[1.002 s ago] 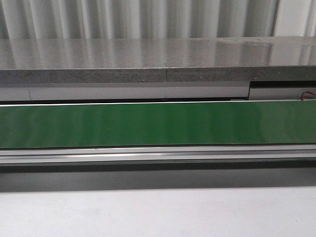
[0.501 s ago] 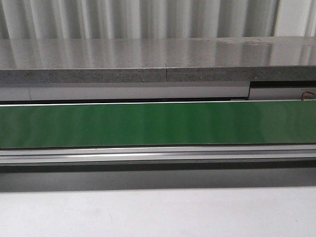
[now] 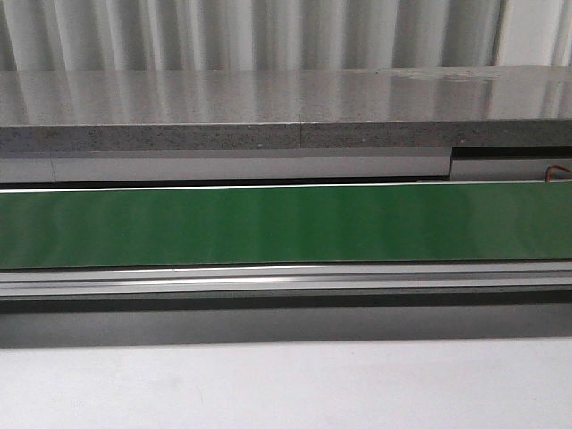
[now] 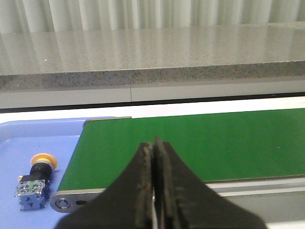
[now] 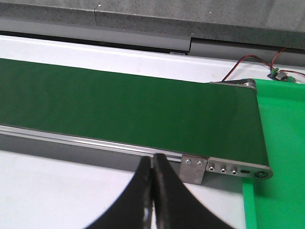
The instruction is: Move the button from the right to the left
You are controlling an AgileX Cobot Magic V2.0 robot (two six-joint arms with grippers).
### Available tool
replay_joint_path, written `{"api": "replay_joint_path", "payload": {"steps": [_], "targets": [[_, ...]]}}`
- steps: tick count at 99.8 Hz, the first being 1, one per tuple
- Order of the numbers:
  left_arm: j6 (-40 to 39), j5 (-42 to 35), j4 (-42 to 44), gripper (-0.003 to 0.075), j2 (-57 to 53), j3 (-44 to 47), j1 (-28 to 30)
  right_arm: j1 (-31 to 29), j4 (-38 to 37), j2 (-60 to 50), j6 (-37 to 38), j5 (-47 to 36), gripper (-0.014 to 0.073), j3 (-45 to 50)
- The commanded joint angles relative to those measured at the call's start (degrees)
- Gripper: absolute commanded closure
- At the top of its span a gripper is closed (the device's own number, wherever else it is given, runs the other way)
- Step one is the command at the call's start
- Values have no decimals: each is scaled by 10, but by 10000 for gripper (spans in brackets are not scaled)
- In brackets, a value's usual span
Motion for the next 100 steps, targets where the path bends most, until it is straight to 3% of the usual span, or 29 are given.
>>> {"api": "replay_joint_path", "payload": {"steps": [1, 11, 23, 35, 45, 79, 100], "targets": [[-3, -43, -6, 740, -21, 14, 0, -8, -1, 5, -3, -70, 661, -2], [-3, -43, -6, 740, -21, 14, 0, -18, -1, 5, -1, -158, 661, 31], [-3, -43, -6, 740, -21, 14, 0, -20, -9, 5, 6, -323, 661, 89], [-3, -43, -6, 740, -21, 14, 0, -23, -49, 3, 57, -423, 661, 134], [-3, -43, -6, 740, -21, 14, 0, -36, -68, -11, 87, -432, 661, 160], [-3, -43, -6, 740, -21, 14, 0, -61, -71, -74, 87, -433, 661, 258], [-3, -43, -6, 740, -21, 14, 0, -61, -90, -135, 87, -372, 661, 257]]}}
